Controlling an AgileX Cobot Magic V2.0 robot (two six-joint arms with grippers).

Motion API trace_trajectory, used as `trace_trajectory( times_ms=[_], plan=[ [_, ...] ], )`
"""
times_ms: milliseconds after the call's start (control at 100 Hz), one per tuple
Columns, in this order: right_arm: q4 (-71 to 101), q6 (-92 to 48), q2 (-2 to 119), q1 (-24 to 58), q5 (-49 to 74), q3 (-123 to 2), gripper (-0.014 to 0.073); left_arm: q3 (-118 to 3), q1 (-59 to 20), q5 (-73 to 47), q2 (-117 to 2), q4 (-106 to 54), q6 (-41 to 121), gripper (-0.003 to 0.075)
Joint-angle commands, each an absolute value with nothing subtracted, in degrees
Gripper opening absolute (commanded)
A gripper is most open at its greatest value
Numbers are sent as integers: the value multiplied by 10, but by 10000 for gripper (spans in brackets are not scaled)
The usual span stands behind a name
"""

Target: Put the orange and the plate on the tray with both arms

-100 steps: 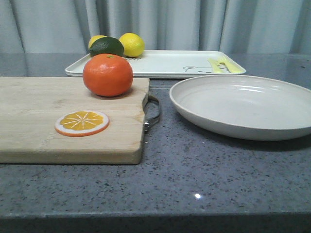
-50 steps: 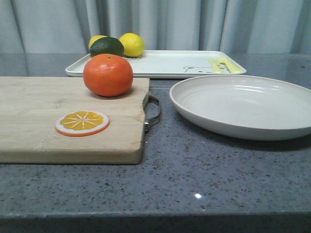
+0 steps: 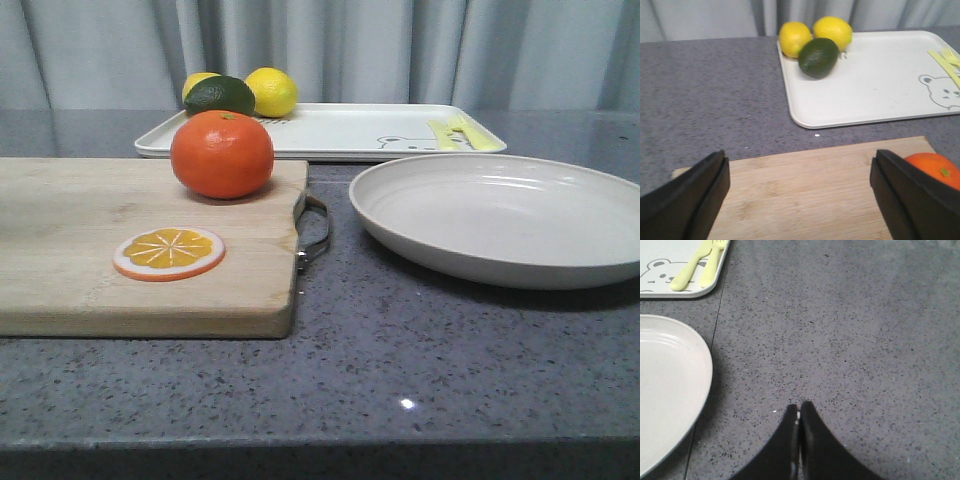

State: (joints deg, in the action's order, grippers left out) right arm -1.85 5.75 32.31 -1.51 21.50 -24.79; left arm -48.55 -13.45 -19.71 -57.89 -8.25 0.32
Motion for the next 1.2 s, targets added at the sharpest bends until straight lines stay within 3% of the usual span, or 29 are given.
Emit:
trace_trajectory(
  times_ms=[0, 490, 840, 1190],
  plan=[
    [-21, 56, 327, -17, 173, -270, -66, -550, -175, -182, -634, -85, 5, 557],
    [-21, 56, 327, -17, 174, -270, -66, -789, -278, -390, -890, -130, 5, 557],
    [-21, 56, 327, -17, 174, -270, -66, -838, -281, -472, -945, -144, 5, 557],
    [-21, 56, 327, -17, 174, -270, -66, -839, -281, -480, -960, -150, 5, 528]
  ],
)
